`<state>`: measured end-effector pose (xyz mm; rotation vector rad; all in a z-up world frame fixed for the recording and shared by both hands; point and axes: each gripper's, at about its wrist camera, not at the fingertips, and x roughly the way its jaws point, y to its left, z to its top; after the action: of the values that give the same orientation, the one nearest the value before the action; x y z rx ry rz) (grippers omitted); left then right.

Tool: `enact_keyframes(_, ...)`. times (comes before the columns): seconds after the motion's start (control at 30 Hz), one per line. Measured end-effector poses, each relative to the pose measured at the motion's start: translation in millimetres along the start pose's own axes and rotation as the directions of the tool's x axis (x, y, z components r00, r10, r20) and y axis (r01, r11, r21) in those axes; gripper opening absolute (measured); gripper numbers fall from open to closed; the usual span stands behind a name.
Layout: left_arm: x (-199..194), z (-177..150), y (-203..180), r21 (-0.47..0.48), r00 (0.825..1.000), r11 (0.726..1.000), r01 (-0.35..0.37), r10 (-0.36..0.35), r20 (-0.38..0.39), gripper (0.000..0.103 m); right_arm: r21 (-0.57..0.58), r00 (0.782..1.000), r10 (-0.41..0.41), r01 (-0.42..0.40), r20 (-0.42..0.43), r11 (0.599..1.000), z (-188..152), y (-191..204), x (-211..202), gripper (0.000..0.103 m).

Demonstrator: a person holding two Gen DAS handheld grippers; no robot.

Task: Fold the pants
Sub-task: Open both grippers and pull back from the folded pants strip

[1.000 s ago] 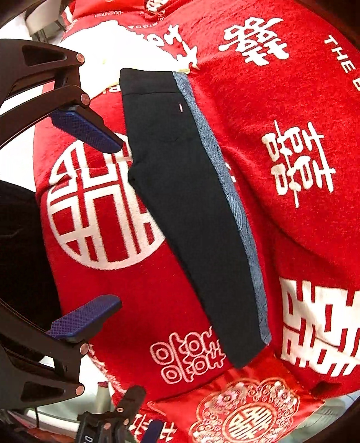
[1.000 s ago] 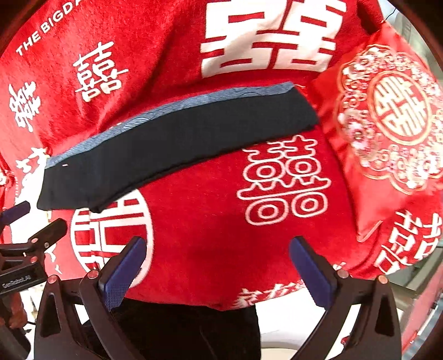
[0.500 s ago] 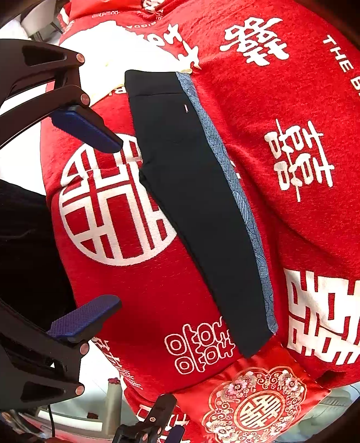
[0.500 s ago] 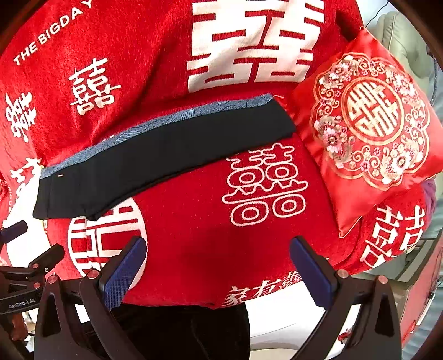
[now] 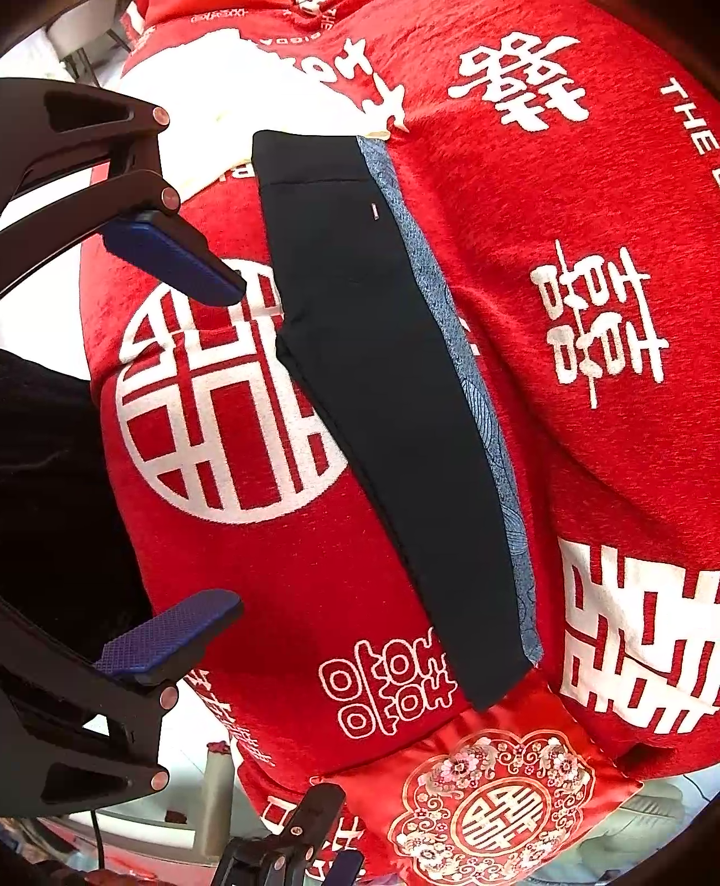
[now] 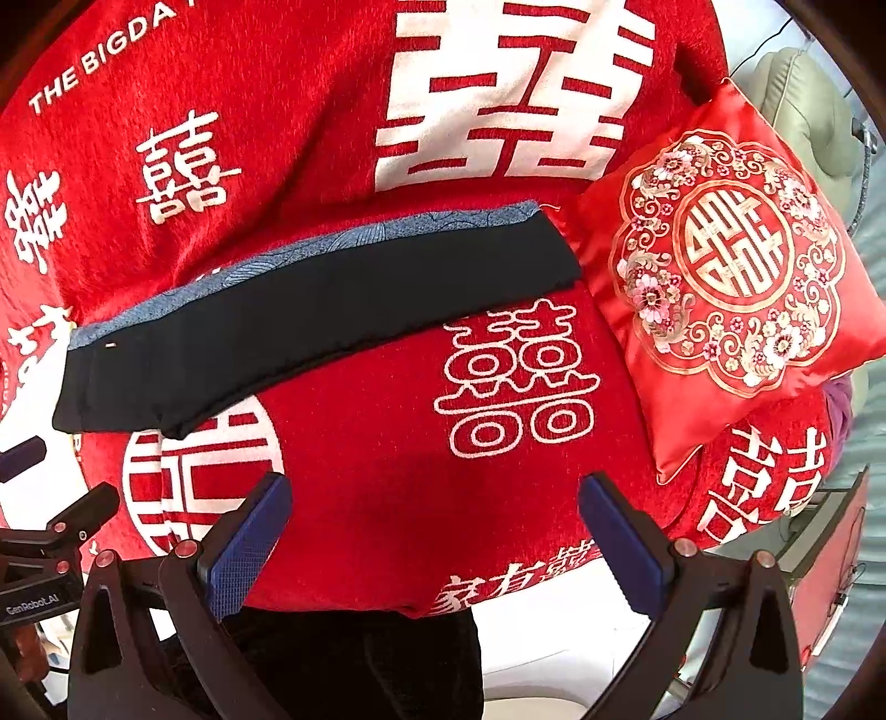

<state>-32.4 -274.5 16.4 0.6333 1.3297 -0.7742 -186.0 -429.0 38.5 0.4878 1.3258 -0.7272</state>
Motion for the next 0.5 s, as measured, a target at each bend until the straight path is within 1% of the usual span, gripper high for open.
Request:
enact_keyframes(0.13,5.8,4.9,-5.3,0.0,1.0,1.0,-0.015,0.015,-0.017,0.103,-0.018,1.0,-0.003,0.002,-0.006,1.0,5.3,-1.4,5.5,0.103)
enact_keyframes(0.27,12.7,12.3,-12.4,-0.008,0.999,0.999,-0.045,0.044,-0.031,0.103,-0.022,1.0,0.018,-0.019,-0.025,1.0,15.8,-10.2,18.8,0.103)
enact_keyframes(0.37,21.3,22.8,-20.4,-0.052,0.995,0.996,-0.072,0.069,-0.067,0.103,-0.039,0.998,0.041,-0.043,-0.049,0.998,24.1,-16.6,30.0,0.103)
enact_keyframes(0.43,25.6,30.1,-26.3,-0.08,0.995,0.994,-0.078,0.073,-0.071,0.103,-0.063,0.997,0.051,-0.055,-0.06,0.996,30.5,-22.2,37.8,0.103)
enact_keyframes(0.5,30.9,39.9,-37.0,-0.087,0.994,0.991,-0.098,0.092,-0.065,0.103,-0.074,0.996,0.06,-0.065,-0.069,0.995,36.5,-29.3,44.5,0.103)
